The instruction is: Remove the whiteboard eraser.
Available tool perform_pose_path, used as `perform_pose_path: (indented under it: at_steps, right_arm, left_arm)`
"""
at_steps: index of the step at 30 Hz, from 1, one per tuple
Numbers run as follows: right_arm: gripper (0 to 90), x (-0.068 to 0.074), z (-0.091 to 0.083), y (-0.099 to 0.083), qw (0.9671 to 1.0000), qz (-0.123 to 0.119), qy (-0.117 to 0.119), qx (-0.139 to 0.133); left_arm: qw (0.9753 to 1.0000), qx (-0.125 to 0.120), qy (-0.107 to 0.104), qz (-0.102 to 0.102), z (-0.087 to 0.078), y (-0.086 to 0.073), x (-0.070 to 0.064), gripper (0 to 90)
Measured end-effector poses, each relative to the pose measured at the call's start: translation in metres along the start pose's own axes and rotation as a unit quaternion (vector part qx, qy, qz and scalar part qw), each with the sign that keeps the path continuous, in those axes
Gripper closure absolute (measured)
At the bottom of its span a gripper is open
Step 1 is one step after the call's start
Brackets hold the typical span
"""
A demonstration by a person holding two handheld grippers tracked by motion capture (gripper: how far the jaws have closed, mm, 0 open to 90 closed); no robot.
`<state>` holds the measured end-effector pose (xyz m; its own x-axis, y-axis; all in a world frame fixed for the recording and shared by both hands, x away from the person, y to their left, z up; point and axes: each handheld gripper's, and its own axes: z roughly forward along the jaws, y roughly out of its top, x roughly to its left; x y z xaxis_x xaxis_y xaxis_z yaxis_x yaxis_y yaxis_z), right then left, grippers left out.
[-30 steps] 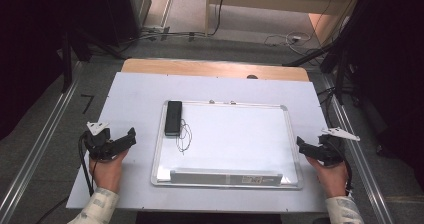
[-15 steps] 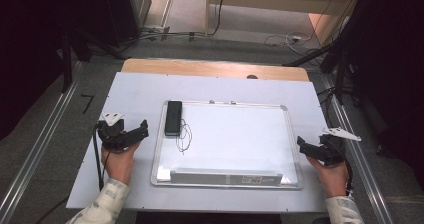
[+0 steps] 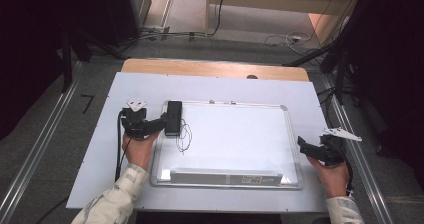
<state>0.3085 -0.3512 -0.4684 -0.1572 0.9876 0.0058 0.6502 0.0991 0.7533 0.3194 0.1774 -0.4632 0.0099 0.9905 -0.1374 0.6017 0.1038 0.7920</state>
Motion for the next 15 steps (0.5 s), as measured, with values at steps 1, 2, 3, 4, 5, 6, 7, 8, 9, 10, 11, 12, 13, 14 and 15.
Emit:
perform_pose_path:
  at_steps: [1, 2, 3, 4, 5, 6, 7, 8, 9, 10, 11, 12, 13, 14, 15]
  right_arm:
    - [6.9, 0.0, 0.0, 0.0, 1.0, 0.0, 0.0, 0.0]
    - [6.9, 0.0, 0.0, 0.0, 1.0, 0.0, 0.001, 0.0]
    - [6.9, 0.0, 0.0, 0.0, 1.0, 0.0, 0.001, 0.0]
    - [6.9, 0.0, 0.0, 0.0, 1.0, 0.0, 0.001, 0.0]
    - [6.9, 0.0, 0.0, 0.0, 1.0, -0.001, 0.001, 0.0]
    - [6.9, 0.0, 0.0, 0.0, 1.0, -0.001, 0.001, 0.0]
    - [7.0, 0.0, 0.0, 0.0, 1.0, -0.001, 0.001, 0.0]
    - [6.9, 0.0, 0.0, 0.0, 1.0, -0.001, 0.001, 0.0]
    - [6.9, 0.0, 0.0, 0.0, 1.0, -0.001, 0.001, 0.0]
    - [6.9, 0.0, 0.0, 0.0, 1.0, 0.0, 0.001, 0.0]
    - [6.9, 0.0, 0.0, 0.0, 1.0, 0.0, 0.001, 0.0]
    - [6.9, 0.0, 0.0, 0.0, 1.0, 0.0, 0.001, 0.0]
    - [6.9, 0.0, 0.0, 0.0, 1.0, -0.001, 0.002, 0.0]
    - [6.9, 0.0, 0.0, 0.0, 1.0, -0.001, 0.002, 0.0]
    - [6.9, 0.0, 0.0, 0.0, 1.0, -0.001, 0.003, -0.001]
  left_arm:
    - [1.0, 0.004, -0.002, 0.001, 0.005, 0.004, -0.004, 11.6]
    - [1.0, 0.005, -0.003, 0.002, 0.007, 0.005, -0.006, 11.9]
    - [1.0, 0.008, -0.002, 0.005, 0.009, 0.007, -0.008, 12.3]
    - [0.9999, 0.009, 0.0, 0.007, 0.012, 0.009, -0.01, 12.3]
    - [0.9999, 0.011, -0.004, 0.003, 0.014, 0.011, -0.012, 12.3]
    - [0.9999, 0.012, -0.007, 0.001, 0.016, 0.012, -0.014, 12.3]
    - [0.9999, 0.013, -0.008, 0.002, 0.018, 0.013, -0.017, 12.3]
    - [0.9999, 0.015, -0.007, 0.006, 0.021, 0.015, -0.019, 12.7]
    - [0.9998, 0.015, -0.007, 0.005, 0.024, 0.015, -0.022, 12.9]
    - [0.9998, 0.018, -0.007, 0.003, 0.027, 0.016, -0.023, 13.3]
    - [0.9998, 0.019, -0.006, 0.003, 0.03, 0.017, -0.025, 13.4]
    - [0.9998, 0.019, -0.006, 0.003, 0.03, 0.017, -0.025, 14.0]
    - [0.9997, 0.022, -0.006, 0.005, 0.034, 0.018, -0.028, 14.1]
    - [0.9997, 0.021, -0.005, 0.007, 0.036, 0.019, -0.03, 14.1]
    - [0.9997, 0.022, -0.003, 0.011, 0.039, 0.02, -0.032, 15.6]
